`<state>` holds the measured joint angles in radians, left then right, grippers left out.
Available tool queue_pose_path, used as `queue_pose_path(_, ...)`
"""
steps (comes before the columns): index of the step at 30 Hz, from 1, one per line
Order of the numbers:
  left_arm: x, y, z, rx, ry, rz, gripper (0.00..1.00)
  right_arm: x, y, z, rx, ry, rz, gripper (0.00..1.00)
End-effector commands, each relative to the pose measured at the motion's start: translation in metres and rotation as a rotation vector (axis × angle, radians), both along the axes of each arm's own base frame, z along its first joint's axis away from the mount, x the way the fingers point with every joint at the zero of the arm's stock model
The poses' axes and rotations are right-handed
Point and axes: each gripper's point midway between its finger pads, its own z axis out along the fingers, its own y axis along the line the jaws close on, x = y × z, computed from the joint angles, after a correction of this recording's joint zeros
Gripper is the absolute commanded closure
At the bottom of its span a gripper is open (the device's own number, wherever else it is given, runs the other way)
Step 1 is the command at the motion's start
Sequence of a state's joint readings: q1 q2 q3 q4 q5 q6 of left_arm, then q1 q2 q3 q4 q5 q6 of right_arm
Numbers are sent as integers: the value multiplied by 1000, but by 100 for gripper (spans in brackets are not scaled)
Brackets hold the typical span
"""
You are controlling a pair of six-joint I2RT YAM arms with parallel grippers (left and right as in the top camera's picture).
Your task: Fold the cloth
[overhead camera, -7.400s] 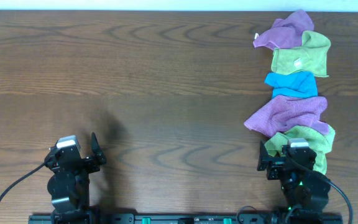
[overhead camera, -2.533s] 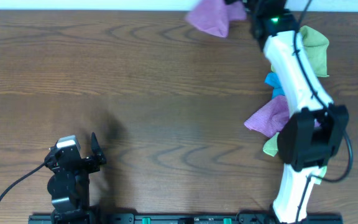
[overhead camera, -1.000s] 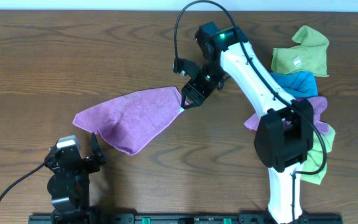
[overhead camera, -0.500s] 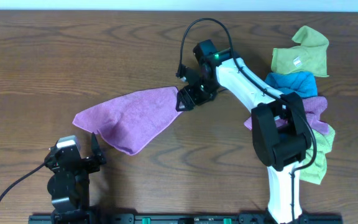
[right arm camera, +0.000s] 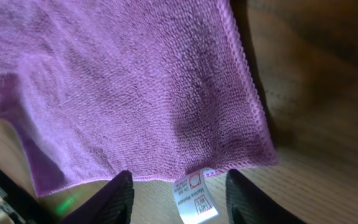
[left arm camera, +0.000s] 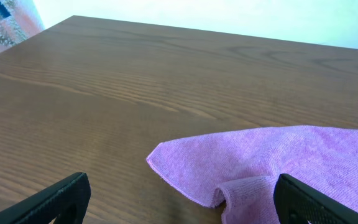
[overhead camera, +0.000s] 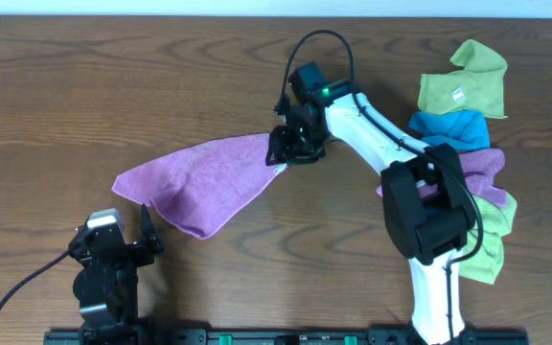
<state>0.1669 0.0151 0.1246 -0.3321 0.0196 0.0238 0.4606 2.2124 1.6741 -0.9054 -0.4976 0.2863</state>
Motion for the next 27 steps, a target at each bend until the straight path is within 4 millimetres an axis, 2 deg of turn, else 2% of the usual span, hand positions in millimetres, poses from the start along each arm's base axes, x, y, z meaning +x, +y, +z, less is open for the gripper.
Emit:
queue_pose_path(1,0,-2,-11,1,26,-10,5,-11,3,-12,-20,66,-23,53)
queue_pose_path(3,0,-2,-11,1,26,-10,5,-15,1,-13,-30,83,-28,53)
queue_pose_path(4,0,-2,-11,1,26,-10,5,-14,1,-14,-30,83,-28,59)
queue_pose_path(5,0,-2,-11,1,26,-10,5,-14,2,-14,-28,79,-29,68)
queue_pose_path(7,0,-2,-11,1,26,-10,5,-12,0,-15,-38,72,-35,96)
queue_pose_path(12,0,-2,-11,1,26,-10,5,8,1,-9,-12,13,-60,99)
queue_pose_path(15,0,-2,-11,1,26,-10,5,51,15,27,83,-134,-59,99)
queue_pose_path(18,0,-2,-11,1,26,-10,5,107,20,87,139,-373,-58,99)
queue_pose_path(20,0,-2,-11,1,26,-10,5,145,2,129,90,-524,-124,99)
queue_pose_path(22,0,-2,-11,1,26,-10,5,170,-23,166,46,-639,-162,99)
queue_pose_path(24,0,-2,-11,1,26,-10,5,186,-65,196,-55,-713,-224,99)
queue_pose_path(26,0,-2,-11,1,26,-10,5,191,-118,220,-190,-742,-299,99)
queue_pose_path(27,0,-2,-11,1,26,-10,5,191,-134,228,-222,-749,-313,99)
